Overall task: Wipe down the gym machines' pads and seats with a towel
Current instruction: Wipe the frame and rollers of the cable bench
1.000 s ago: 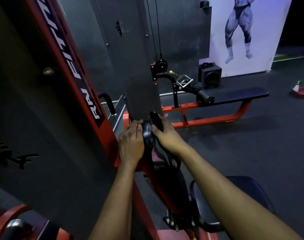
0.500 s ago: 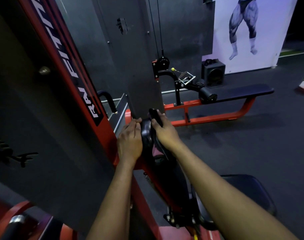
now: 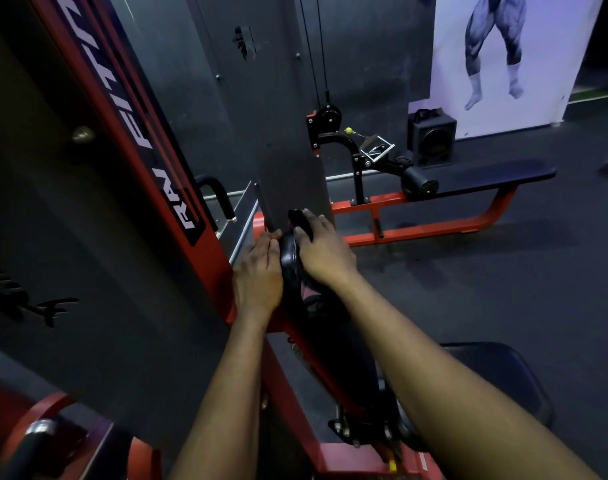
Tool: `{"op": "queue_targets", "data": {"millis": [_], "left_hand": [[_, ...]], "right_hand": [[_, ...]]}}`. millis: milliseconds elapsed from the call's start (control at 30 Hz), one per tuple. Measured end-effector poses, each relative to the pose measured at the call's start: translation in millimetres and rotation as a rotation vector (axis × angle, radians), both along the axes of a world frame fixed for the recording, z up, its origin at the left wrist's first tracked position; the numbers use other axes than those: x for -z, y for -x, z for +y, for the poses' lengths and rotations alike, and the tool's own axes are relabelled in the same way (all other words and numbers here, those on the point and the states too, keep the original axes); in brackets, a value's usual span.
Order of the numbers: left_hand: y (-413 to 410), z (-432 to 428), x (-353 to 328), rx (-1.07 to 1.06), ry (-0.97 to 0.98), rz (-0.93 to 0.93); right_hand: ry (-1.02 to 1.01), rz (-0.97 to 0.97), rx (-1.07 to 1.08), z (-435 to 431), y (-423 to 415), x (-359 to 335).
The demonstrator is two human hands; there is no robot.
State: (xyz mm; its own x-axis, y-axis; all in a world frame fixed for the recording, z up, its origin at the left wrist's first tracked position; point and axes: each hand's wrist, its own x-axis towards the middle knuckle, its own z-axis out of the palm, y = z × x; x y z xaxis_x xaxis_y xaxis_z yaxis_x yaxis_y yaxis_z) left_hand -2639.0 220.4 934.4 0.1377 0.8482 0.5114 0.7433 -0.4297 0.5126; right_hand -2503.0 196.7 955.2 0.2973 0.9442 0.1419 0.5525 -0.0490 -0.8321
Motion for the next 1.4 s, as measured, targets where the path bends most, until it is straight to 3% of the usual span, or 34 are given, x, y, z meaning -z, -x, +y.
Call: {"op": "queue_targets", "data": {"millis": [200, 333, 467, 600, 800, 1000, 1200, 1400], "left_hand": [[0, 0, 1, 0.000, -0.008, -0.014], [-1, -1, -5, 0.009, 0.031, -0.047], [-1, -2, -16, 0.029, 0.142, -0.018], [-11, -9, -14, 0.018, 0.071, -0.011], [-16, -15, -13, -0.016, 0.017, -0.016], [-17, -13, -9, -0.036, -0.065, 0.019], [-18, -11, -6, -0.045, -0.058, 0.015], [-15, -7, 0, -0.073, -0.047, 0.074]], "right_hand": [[-0.191, 0.002, 0.065, -43, 21, 25], [-0.079, 0.119, 0.042, 4, -3, 19], [-0.103, 0.148, 0.080, -14, 5, 26], [-0.152, 0.142, 0.103, -49, 21, 47], [-0.055, 0.286, 0.011, 10, -16, 55], [-0.145, 0.246, 0.045, -31, 6, 85], [-0.025, 0.330, 0.035, 9, -19, 87], [-0.034, 0.246, 0.140, -46, 3, 112]]}}
